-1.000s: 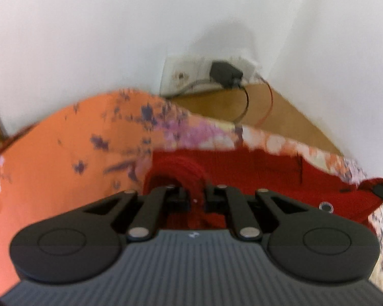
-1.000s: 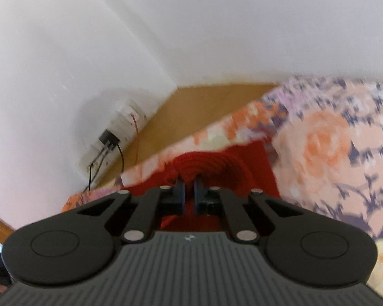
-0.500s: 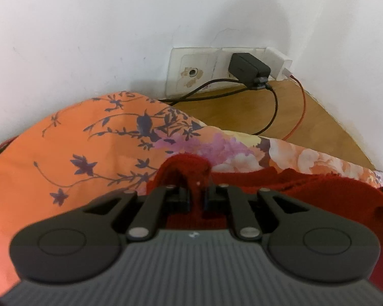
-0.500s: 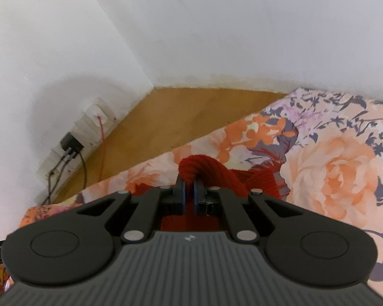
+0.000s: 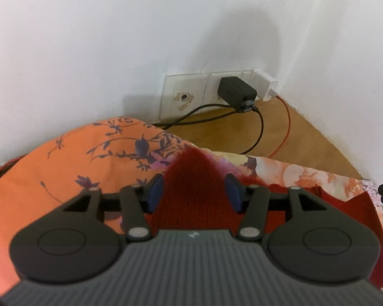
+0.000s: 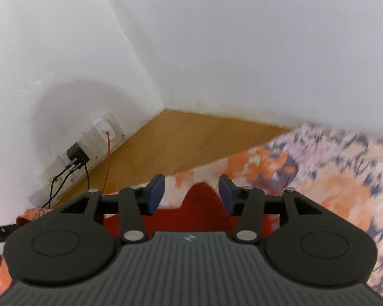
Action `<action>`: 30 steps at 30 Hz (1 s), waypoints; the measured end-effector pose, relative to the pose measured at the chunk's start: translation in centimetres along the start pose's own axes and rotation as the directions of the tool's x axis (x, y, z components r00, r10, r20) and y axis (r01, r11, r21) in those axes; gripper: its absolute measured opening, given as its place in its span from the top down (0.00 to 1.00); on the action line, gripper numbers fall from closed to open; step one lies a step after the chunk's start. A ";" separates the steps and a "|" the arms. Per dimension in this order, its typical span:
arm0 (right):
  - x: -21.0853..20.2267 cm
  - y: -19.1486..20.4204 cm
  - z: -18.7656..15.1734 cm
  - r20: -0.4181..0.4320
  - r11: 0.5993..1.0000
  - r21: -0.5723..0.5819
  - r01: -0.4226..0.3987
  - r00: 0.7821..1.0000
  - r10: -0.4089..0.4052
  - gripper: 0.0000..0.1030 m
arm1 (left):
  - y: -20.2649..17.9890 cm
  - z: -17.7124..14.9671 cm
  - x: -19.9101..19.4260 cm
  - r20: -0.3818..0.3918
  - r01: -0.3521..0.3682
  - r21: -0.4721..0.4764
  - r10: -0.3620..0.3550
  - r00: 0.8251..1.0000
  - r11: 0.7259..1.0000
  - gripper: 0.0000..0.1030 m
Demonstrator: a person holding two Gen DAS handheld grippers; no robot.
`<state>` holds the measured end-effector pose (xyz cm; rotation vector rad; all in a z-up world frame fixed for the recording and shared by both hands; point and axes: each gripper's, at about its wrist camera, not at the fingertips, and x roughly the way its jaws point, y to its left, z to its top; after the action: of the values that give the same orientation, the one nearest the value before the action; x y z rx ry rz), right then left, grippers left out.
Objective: Fold small clothes
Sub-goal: 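Lay the folded edge down and open both grippers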
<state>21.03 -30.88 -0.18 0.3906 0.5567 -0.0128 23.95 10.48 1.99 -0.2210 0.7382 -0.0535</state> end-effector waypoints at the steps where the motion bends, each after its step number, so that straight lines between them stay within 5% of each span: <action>1: -0.1 -0.2 0.2 0.001 1.000 -0.013 0.006 1.000 -0.006 0.45 | 0.0 -0.1 0.0 -0.004 0.001 0.001 -0.001 1.000 1.000 0.47; 11: 2.9 -3.8 -0.5 -0.167 0.999 -0.046 -0.002 0.986 -0.006 0.48 | 0.2 -2.6 1.7 -0.087 -0.012 0.016 0.014 0.996 1.000 0.47; 14: 2.2 -2.8 -1.2 -0.149 0.993 -0.096 -0.070 0.987 0.055 0.67 | 0.1 -3.0 1.7 -0.086 -0.024 0.041 0.027 0.996 0.999 0.47; 15: 2.0 -2.3 -1.4 -0.148 0.988 -0.124 -0.087 0.987 0.068 0.83 | 0.0 -3.1 1.8 -0.087 -0.025 0.044 0.029 0.996 0.999 0.47; 18: 0.5 -0.2 -1.7 -0.090 0.970 -0.223 -0.097 0.993 0.079 0.88 | 0.0 -3.1 1.8 -0.091 -0.029 0.039 0.033 0.995 0.999 0.47; 23: -3.2 4.0 -2.9 0.079 0.883 -0.470 -0.006 0.996 0.049 0.86 | 0.0 -3.3 1.8 -0.092 -0.033 0.043 0.037 0.995 0.999 0.47; 30: -1.7 0.7 -1.7 0.036 0.942 -0.325 0.078 0.997 -0.070 0.56 | 0.1 -3.5 1.6 -0.098 -0.032 0.040 0.036 0.994 0.999 0.47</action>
<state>18.80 -29.74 -0.41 0.0457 0.5385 0.0021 22.83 9.71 -1.61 -0.1696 0.8389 -0.0465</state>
